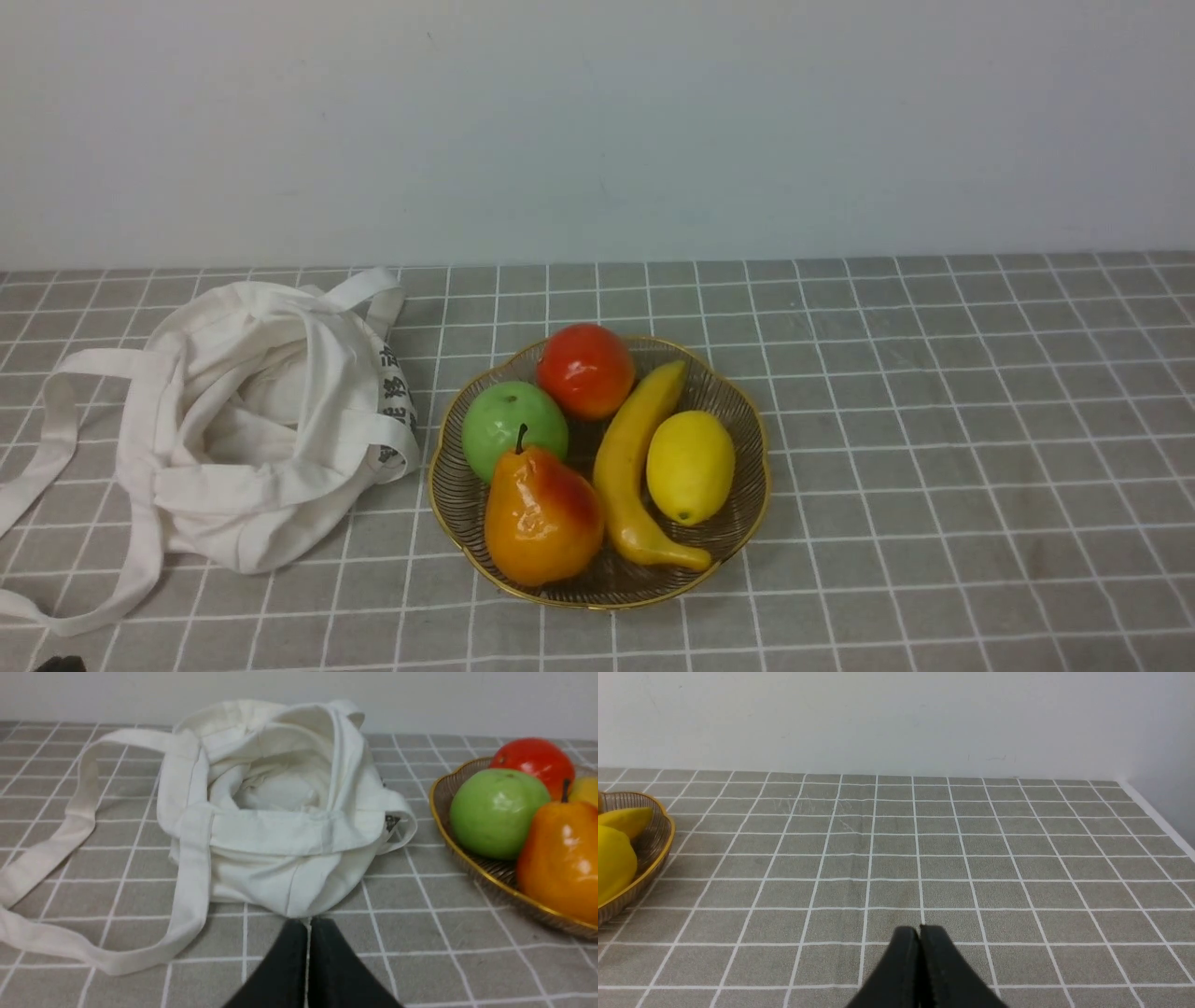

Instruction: Take the fruit out of the bag on the grey coffee tablecloth and place them on the plate.

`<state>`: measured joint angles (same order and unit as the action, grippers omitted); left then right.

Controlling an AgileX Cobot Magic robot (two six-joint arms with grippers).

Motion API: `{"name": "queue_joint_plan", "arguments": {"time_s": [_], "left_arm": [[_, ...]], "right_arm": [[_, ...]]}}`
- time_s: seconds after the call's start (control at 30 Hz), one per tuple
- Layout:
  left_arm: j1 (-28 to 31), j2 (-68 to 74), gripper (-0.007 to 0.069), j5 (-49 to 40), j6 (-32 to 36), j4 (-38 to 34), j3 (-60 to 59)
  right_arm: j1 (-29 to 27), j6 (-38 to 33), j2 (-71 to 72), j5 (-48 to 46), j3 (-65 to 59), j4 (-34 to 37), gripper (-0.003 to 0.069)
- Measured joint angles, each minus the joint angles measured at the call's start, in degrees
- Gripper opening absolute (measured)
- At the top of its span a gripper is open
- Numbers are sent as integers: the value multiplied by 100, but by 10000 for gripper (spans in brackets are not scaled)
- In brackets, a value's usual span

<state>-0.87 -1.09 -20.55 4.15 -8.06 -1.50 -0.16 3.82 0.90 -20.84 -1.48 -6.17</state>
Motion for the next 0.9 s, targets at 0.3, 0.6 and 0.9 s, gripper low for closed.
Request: {"name": "queue_joint_plan", "arguments": {"time_s": [0.3, 0.6, 0.9], "left_arm": [[0, 0, -8, -61, 0, 96, -10], [0, 0, -8, -45, 0, 107, -10], [0, 0, -8, -45, 0, 107, -10]], "right_arm": [[0, 0, 0, 0, 0, 0, -15], [0, 0, 0, 0, 0, 0, -15], [0, 0, 0, 0, 0, 0, -15]]}}
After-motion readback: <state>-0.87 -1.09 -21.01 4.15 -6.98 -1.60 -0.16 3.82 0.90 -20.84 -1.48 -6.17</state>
